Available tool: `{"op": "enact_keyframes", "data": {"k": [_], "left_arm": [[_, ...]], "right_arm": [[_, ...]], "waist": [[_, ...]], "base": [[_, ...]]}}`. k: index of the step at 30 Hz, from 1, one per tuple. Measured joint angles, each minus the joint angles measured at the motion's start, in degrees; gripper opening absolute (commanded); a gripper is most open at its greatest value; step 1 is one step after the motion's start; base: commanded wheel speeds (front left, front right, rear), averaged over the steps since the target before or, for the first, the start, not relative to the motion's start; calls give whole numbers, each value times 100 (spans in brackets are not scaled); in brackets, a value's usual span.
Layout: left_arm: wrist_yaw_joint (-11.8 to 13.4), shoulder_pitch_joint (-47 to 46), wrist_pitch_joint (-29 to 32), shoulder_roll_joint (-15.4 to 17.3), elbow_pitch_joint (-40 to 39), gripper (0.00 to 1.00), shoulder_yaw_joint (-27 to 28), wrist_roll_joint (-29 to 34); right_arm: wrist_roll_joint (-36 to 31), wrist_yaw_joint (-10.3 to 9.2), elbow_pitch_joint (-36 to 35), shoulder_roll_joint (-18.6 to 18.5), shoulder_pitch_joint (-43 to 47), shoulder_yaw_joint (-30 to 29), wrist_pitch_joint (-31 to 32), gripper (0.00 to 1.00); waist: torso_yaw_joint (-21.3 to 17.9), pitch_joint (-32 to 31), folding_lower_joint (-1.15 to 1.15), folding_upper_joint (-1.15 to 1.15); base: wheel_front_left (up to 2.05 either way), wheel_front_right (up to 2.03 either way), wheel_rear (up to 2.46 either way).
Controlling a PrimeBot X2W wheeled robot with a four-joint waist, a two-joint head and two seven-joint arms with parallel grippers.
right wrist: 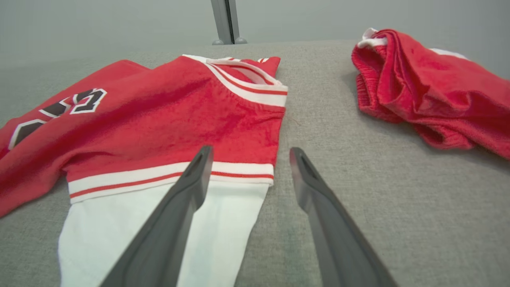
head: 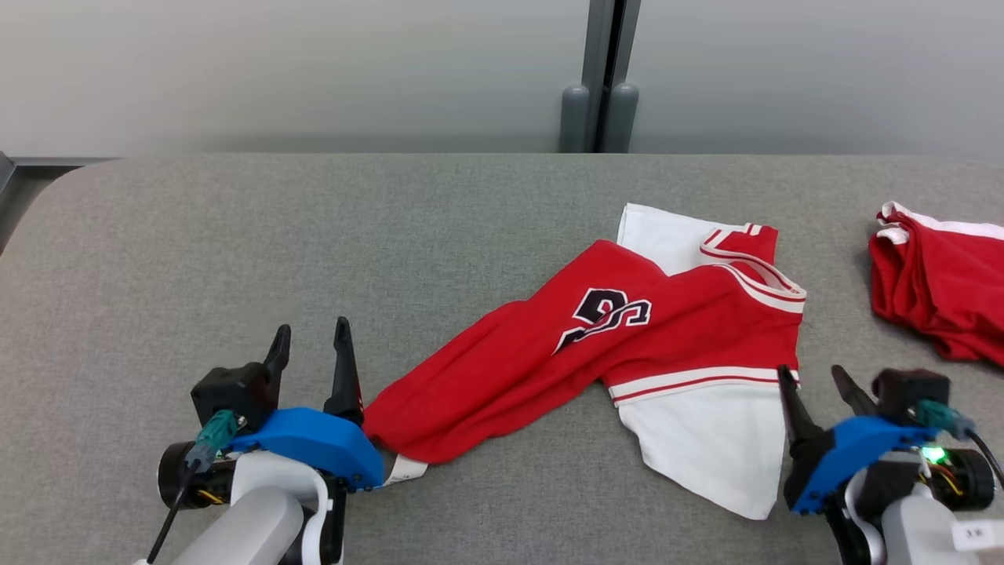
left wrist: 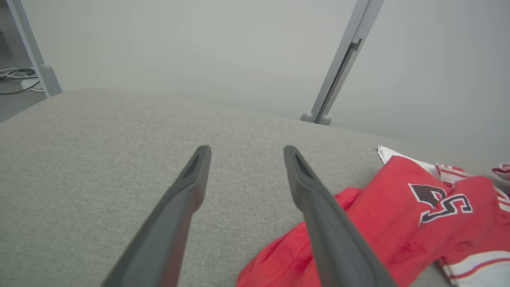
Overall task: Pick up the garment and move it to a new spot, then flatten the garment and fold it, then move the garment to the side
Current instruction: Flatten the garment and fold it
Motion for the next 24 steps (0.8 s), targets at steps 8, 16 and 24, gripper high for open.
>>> {"op": "enact_keyframes", "data": {"k": [8,16,24], "left_arm": [[-31,164,-16,-198,3,100,408,223],[-130,221,-18,-402,29,100,697,472],[-268,225,-18,-504,123,100,895,646]], "right_arm": [[-519,0,914,-149,-757,200,531,100],[-355,0,1878,-254,-1511,1196,789,100],[-427,2,2643,-495,-2018,1591,976,3]], "waist": [[144,185,0,0],[254,366,0,0],[323,429,0,-2]], "base": [[0,0,0],[0,0,0],[0,0,0]]}}
